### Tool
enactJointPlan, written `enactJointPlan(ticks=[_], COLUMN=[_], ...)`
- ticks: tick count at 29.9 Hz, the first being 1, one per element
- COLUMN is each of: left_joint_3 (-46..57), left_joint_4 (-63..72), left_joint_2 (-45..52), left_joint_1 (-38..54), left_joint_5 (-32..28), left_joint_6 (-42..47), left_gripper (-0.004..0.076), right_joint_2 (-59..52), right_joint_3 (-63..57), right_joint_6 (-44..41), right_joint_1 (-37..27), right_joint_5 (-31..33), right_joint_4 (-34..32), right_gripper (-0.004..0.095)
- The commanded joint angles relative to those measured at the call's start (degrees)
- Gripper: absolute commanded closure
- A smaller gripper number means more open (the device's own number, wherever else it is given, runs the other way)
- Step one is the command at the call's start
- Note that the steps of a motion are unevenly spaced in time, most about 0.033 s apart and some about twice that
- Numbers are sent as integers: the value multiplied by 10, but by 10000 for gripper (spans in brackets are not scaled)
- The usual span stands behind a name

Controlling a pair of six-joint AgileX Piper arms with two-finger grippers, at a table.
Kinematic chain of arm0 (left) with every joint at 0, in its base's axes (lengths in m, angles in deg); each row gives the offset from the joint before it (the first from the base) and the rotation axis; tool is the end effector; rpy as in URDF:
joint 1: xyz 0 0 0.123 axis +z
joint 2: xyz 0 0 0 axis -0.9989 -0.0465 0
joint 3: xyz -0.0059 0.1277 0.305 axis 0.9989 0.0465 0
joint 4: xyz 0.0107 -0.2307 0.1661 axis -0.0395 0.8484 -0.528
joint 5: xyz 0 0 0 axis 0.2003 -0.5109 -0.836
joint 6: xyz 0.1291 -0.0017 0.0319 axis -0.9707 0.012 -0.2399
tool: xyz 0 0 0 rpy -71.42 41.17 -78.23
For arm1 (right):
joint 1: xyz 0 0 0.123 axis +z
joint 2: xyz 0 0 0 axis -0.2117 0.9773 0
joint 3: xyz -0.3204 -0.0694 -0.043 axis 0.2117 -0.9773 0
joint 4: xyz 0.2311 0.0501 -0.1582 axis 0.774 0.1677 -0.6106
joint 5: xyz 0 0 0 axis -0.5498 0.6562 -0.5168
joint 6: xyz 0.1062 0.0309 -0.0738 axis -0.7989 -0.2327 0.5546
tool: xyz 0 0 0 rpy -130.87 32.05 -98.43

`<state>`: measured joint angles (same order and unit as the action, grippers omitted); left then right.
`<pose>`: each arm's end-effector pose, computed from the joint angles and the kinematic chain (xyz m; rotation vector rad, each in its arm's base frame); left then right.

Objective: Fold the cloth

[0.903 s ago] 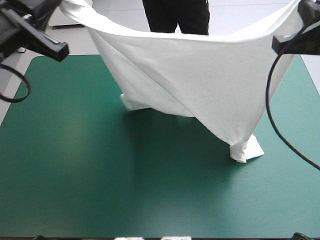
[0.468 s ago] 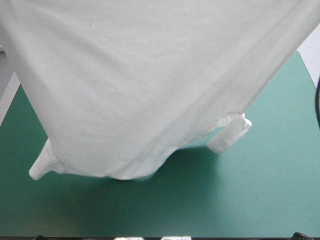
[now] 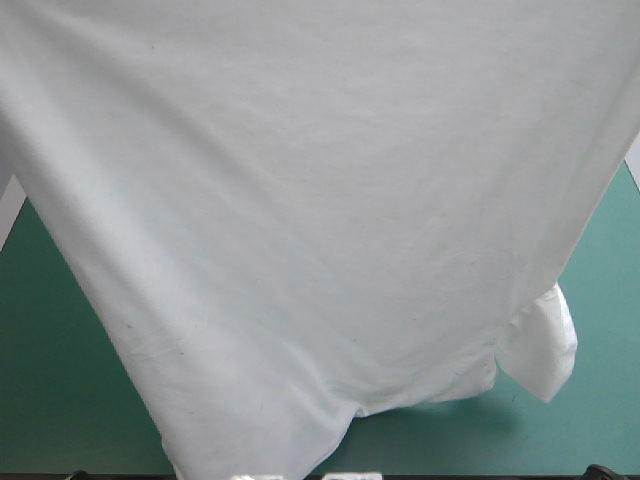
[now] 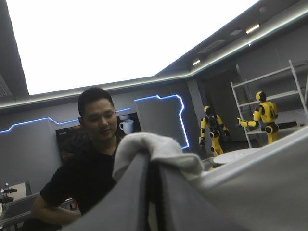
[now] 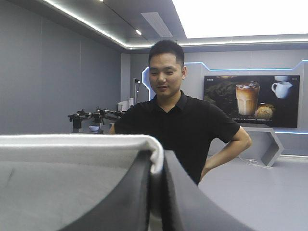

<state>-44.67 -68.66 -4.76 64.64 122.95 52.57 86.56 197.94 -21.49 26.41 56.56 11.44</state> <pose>0.0703 -0.0484 0.7775 0.4349 0.9747 -0.2317 0.1167 0.0282 0.7797 -0.1304 1.1466 0.2282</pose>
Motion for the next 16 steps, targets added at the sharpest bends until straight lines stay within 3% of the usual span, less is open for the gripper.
enactJointPlan(ticks=[1, 10, 12, 16], left_joint_3=[-9, -9, -9, -18], left_joint_4=[-4, -10, -32, -54], left_joint_2=[-31, -161, -191, -237], left_joint_1=[-1, -1, -1, -1], left_joint_5=[-103, -256, -296, -384], left_joint_6=[13, 31, 31, 31], left_gripper=[733, 733, 733, 733], right_joint_2=[8, 95, 117, 164], right_joint_3=[9, 9, 9, 10], right_joint_6=[-8, -131, -168, -181], right_joint_1=[-4, -12, -41, -139], right_joint_5=[-51, -101, -129, -221], right_joint_4=[-63, -293, -298, -208], right_gripper=[925, 925, 925, 925])
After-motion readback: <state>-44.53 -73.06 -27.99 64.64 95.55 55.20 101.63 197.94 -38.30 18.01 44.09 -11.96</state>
